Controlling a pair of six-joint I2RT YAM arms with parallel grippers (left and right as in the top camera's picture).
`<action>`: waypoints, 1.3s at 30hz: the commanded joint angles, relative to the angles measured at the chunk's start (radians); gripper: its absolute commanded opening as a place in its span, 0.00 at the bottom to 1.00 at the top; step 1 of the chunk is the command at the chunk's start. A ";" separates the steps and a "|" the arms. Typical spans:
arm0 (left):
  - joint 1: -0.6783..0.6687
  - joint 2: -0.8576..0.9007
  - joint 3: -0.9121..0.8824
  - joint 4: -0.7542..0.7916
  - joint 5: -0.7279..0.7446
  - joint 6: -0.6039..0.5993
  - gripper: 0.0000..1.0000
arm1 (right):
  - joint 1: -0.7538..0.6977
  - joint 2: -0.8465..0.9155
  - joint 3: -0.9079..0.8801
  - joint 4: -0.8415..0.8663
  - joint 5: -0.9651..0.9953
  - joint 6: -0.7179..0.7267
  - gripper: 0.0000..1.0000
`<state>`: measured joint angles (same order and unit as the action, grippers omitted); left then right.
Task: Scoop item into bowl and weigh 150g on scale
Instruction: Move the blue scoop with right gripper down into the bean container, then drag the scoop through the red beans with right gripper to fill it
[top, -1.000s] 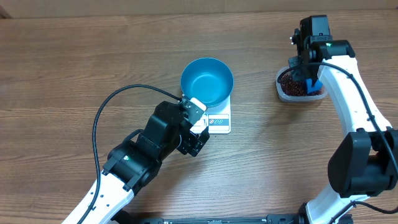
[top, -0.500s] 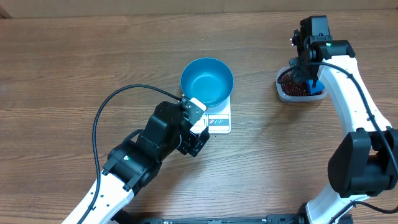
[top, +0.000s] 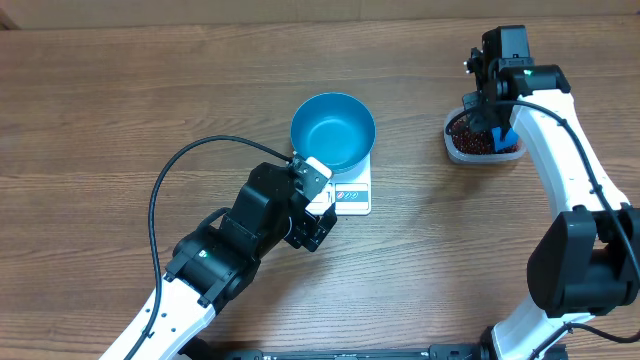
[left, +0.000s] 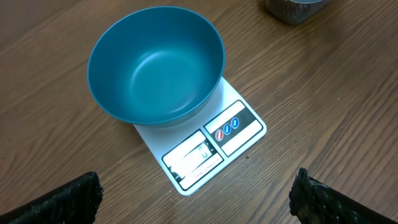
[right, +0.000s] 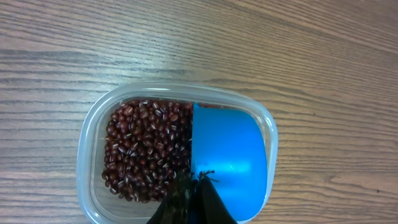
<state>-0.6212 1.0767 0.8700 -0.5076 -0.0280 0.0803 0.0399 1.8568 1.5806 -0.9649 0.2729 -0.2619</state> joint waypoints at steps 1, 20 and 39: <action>0.000 0.003 -0.005 0.003 -0.005 -0.006 0.99 | -0.001 0.020 -0.011 0.010 -0.009 0.006 0.04; 0.000 0.003 -0.005 0.003 -0.005 -0.006 1.00 | -0.002 0.090 -0.011 -0.017 -0.119 0.003 0.04; 0.000 0.003 -0.005 0.003 -0.005 -0.006 0.99 | -0.012 0.080 -0.007 -0.011 -0.209 0.045 0.04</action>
<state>-0.6212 1.0767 0.8700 -0.5076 -0.0280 0.0803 0.0368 1.9190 1.5806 -0.9787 0.1448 -0.2539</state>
